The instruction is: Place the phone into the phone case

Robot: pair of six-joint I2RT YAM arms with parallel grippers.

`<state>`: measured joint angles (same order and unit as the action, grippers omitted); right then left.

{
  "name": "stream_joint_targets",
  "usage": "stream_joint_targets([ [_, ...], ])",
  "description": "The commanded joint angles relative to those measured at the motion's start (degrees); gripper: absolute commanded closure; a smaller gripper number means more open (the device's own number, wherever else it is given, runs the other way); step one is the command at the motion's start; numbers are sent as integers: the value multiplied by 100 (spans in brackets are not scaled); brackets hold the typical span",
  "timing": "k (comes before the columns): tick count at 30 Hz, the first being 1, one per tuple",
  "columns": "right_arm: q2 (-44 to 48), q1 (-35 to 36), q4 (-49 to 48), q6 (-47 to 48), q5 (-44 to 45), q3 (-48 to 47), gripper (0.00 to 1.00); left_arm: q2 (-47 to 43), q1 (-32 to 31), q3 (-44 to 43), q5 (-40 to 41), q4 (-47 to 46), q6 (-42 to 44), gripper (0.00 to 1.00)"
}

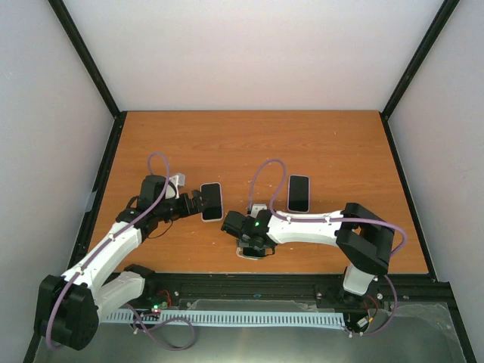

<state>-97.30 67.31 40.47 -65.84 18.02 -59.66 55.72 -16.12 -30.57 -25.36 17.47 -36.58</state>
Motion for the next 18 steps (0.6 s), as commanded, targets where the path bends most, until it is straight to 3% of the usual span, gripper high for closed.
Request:
stream_joint_targets([
  [1, -97, 46, -56, -183, 239, -71, 37, 62, 39, -52, -117, -105, -60, 1],
  [18, -149, -395, -354, 302, 231, 86, 36, 380, 31, 186, -401, -443, -207, 6],
])
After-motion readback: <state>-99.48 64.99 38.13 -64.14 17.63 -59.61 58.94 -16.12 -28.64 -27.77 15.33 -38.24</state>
